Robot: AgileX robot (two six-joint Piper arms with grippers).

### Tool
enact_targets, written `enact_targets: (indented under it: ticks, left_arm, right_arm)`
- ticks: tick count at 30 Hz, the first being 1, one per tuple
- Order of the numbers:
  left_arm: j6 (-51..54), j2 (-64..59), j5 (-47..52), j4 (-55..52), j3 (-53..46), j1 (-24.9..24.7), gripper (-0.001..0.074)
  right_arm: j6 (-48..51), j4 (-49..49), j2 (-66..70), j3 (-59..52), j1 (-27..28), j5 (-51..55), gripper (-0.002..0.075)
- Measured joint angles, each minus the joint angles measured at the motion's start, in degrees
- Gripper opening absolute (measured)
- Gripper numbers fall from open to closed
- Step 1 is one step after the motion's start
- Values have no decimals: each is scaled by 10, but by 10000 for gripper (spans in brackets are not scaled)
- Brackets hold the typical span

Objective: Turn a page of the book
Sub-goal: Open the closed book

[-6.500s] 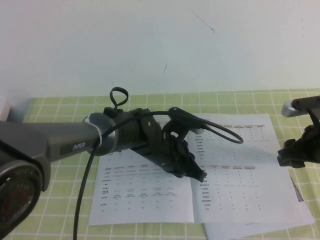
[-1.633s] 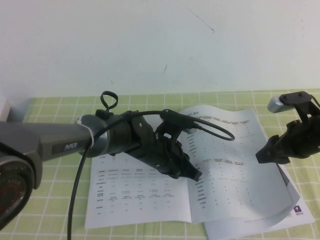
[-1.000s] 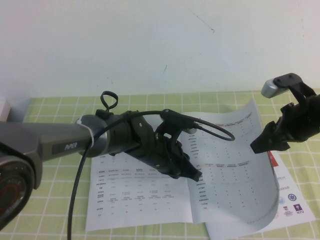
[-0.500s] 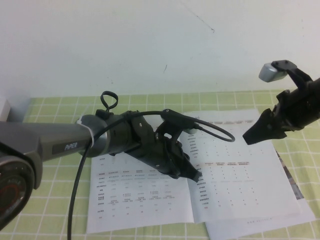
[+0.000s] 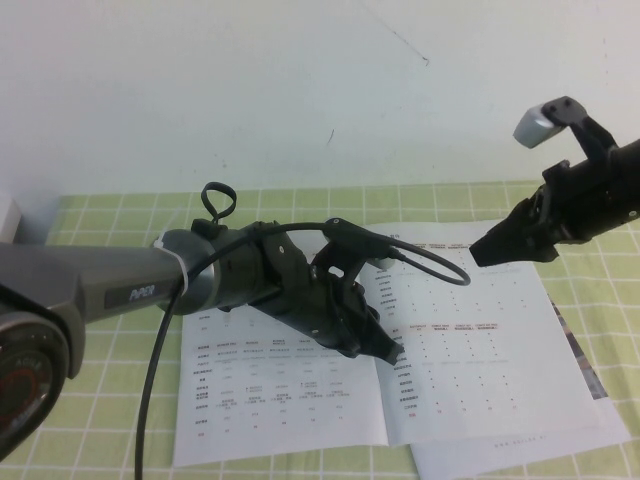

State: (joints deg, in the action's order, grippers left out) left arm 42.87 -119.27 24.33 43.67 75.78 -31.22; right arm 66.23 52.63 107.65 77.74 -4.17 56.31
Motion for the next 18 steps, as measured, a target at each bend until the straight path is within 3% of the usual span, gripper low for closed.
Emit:
enact_targets:
  ticks: [4, 8, 11, 18]
  left_arm:
    - [3, 0, 0, 0, 0, 0, -4]
    - [5, 0, -1, 0, 0, 0, -4]
    - [5, 0, -5, 0, 0, 0, -4]
    - [6, 0, -6, 9, 0, 0, -4]
  right_arm:
    - [-87, -135, 4, 30, -1, -11, 342]
    - [-200, -281, -10, 73, -1, 11, 176]
    - [-253, -324, -37, 81, -8, 52, 56]
    - [-385, -483, -67, 14, -85, 77, 4]
